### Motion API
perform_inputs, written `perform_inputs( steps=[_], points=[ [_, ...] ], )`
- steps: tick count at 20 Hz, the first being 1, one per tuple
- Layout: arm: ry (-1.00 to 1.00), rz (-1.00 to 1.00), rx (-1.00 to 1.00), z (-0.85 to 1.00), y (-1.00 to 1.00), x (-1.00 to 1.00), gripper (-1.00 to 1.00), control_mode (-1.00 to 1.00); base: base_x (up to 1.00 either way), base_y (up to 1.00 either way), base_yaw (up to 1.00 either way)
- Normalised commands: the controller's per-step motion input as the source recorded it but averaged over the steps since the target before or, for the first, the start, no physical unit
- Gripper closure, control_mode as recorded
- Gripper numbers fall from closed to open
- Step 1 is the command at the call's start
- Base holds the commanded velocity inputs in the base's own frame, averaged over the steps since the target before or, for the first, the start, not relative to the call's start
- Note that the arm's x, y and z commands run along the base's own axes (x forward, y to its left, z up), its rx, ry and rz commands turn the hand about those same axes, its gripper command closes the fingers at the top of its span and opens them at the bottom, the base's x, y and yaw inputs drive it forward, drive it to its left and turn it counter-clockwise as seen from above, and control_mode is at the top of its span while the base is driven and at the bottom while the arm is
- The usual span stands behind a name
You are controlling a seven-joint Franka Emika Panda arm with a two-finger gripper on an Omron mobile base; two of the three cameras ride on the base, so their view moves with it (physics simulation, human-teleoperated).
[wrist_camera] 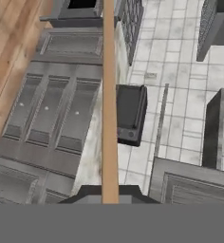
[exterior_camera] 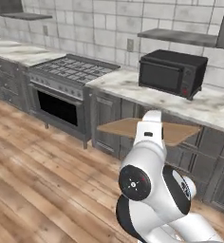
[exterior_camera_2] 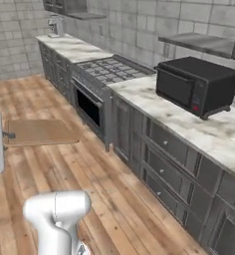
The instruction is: Move the cutting board and knife to the sink. Then move spray from the cabinet to the counter.
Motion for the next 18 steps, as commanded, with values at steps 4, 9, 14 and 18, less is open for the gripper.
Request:
perform_inputs(
  steps=[4, 9, 14, 18],
  points=[
    [0.00, 0.00, 0.00, 0.00, 0.00, 0.00, 1.00, 1.00, 0.00, -0.17, 0.74],
    [0.00, 0.00, 0.00, 0.00, 0.00, 0.00, 1.00, 1.00, 0.00, -0.16, 0.73],
    [0.00, 0.00, 0.00, 0.00, 0.00, 0.00, 1.00, 1.00, 0.05, -0.19, 0.71],
    [0.00, 0.00, 0.00, 0.00, 0.00, 0.00, 1.00, 1.00, 0.14, -0.24, 0.69]
  ],
)
